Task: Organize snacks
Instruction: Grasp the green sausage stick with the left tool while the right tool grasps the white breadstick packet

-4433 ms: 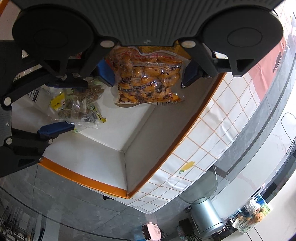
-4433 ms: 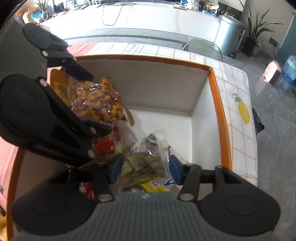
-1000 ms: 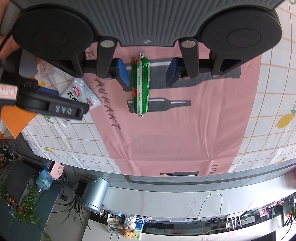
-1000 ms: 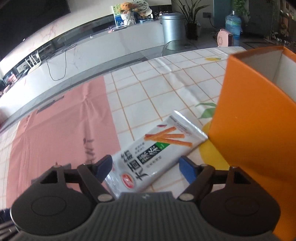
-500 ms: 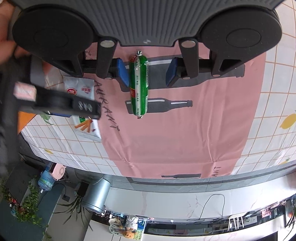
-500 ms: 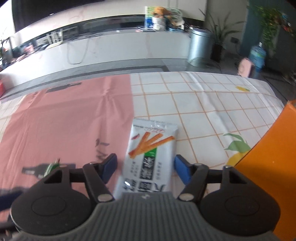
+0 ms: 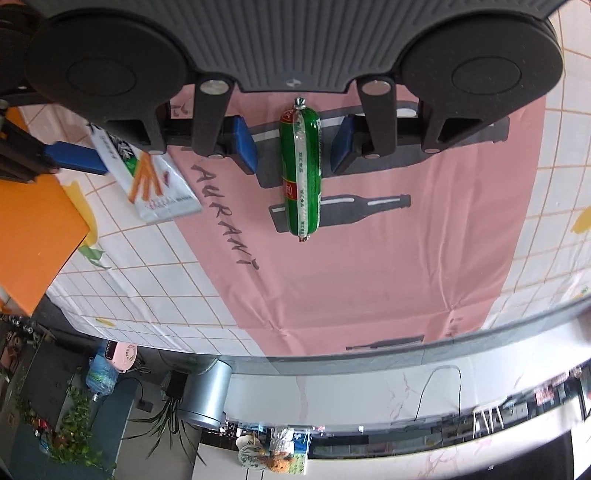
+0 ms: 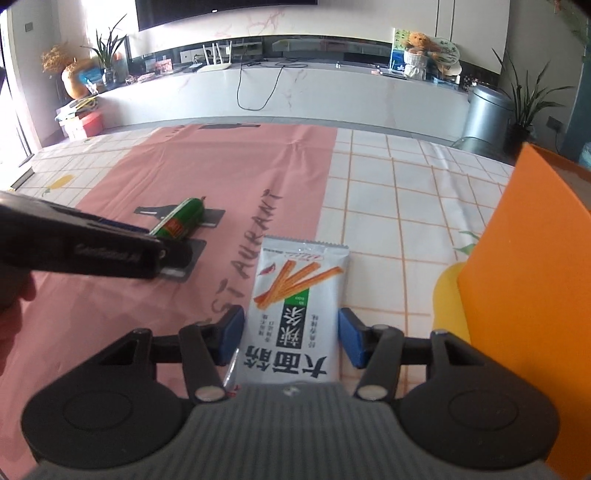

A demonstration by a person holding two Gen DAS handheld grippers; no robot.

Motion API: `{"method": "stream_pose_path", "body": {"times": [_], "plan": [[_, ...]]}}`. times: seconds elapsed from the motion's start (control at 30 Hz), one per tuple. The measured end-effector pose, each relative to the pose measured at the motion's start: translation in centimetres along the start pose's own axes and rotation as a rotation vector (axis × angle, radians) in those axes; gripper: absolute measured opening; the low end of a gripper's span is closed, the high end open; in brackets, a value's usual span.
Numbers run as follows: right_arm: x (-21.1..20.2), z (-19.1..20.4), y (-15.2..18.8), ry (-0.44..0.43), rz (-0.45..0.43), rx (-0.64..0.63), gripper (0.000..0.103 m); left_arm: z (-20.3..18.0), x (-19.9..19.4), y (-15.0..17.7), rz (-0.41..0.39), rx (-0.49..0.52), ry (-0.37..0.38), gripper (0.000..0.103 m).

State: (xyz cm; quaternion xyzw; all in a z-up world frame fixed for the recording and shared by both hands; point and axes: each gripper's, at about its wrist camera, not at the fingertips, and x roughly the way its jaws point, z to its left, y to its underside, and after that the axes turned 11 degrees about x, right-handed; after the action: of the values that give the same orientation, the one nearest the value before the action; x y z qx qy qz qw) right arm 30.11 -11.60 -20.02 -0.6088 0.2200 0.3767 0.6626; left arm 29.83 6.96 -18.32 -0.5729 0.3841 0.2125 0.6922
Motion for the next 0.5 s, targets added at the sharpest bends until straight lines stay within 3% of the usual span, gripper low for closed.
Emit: {"method": "stream_pose_path", "body": {"times": [0.07, 0.23, 0.4, 0.5], "plan": [[-0.2, -0.3, 0.3, 0.021, -0.015, 0.036, 0.065, -0.2, 0.1, 0.0, -0.004, 0.008, -0.007, 0.054], [0.6, -0.1, 0.0, 0.068, -0.040, 0.068, 0.067, -0.9, 0.5, 0.0, -0.024, 0.047, -0.053, 0.051], [1.1, 0.5, -0.1, 0.092, -0.054, 0.057, 0.068, -1.4, 0.5, 0.3, -0.061, 0.069, -0.064, 0.027], [1.1, 0.7, -0.1, 0.090, -0.058, 0.054, 0.061, -1.3, 0.4, 0.3, -0.064, 0.064, -0.058, 0.025]]}}
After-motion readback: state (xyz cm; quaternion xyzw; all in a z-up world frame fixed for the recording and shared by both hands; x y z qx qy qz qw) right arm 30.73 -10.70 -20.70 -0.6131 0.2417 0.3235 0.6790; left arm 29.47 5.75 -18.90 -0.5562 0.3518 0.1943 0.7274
